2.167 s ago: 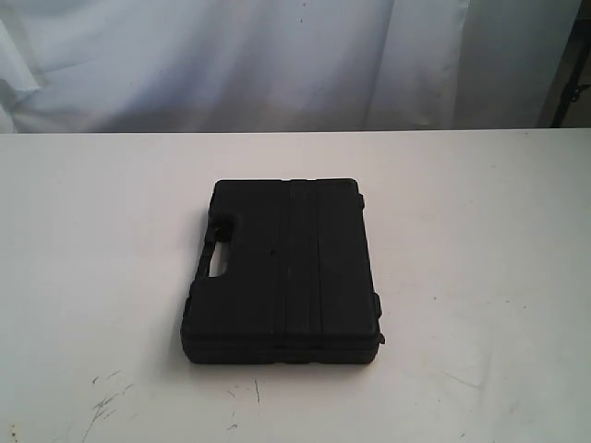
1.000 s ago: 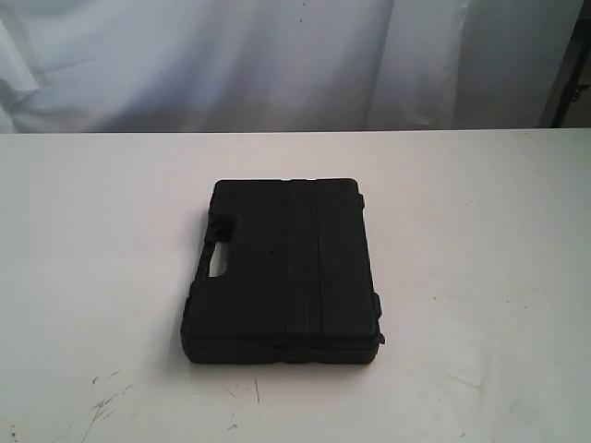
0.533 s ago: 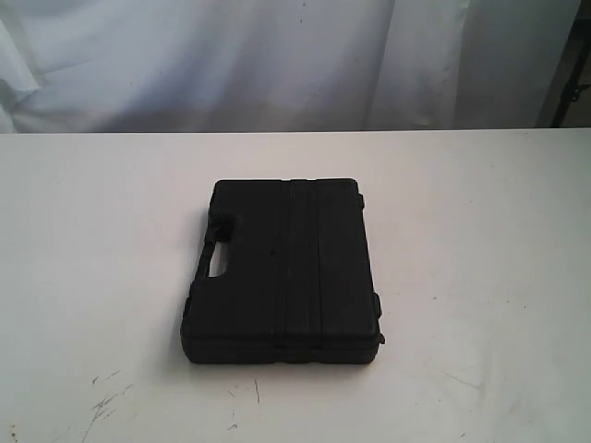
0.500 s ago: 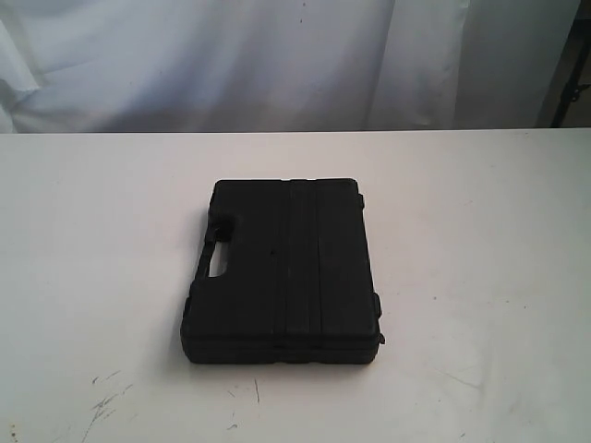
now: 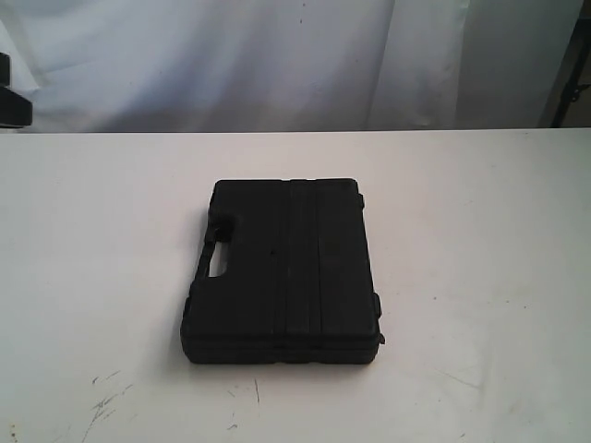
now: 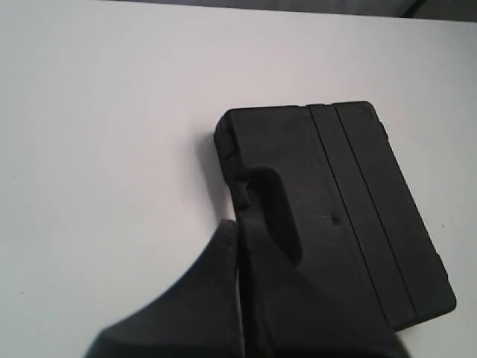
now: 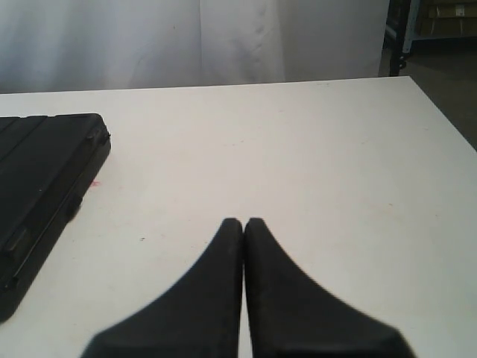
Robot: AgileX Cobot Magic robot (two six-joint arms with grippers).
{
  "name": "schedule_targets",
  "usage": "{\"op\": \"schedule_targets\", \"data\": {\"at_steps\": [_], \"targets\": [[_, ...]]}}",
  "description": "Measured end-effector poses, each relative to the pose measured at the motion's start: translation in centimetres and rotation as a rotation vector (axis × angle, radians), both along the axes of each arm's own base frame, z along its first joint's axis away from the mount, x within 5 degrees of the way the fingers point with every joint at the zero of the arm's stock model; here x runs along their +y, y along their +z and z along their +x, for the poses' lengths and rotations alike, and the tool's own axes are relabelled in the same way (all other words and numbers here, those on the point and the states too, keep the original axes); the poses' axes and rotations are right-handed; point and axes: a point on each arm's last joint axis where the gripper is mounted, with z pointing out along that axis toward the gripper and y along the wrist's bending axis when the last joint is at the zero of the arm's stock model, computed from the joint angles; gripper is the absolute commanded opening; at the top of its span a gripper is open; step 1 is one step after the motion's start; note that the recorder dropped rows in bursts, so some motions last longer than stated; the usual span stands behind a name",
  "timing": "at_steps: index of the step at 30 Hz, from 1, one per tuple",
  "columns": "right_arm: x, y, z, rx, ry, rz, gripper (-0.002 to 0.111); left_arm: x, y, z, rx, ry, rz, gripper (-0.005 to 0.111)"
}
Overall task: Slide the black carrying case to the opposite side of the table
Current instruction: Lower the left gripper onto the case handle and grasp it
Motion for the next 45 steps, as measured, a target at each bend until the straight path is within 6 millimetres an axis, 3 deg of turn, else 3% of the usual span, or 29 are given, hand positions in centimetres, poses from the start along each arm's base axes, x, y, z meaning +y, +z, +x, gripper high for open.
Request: {"op": "schedule_targets", "data": {"at_steps": [7, 21, 25, 33, 45], "targets": [[0.0, 0.0, 0.0, 0.0, 0.0, 0.0, 0.0, -3.0, -1.6, 4.1, 0.097, -0.051, 0.033, 0.0], [0.0, 0.0, 0.0, 0.0, 0.0, 0.0, 0.0, -8.6, -8.4, 9.2, 0.354, -0.095, 0.23, 0.0], [0.0, 0.0, 0.0, 0.0, 0.0, 0.0, 0.0, -9.7, -10.1, 10.1, 0.39, -0.095, 0.256, 0.003], [0.0, 0.0, 0.0, 0.0, 0.0, 0.0, 0.0, -11.0, -13.2, 11.9, 0.474, -0.095, 0.273, 0.034], [0.0, 0.0, 0.0, 0.0, 0.0, 0.0, 0.0, -12.2, -17.0, 12.7, 0.581, -0.091, 0.28, 0.034]]}}
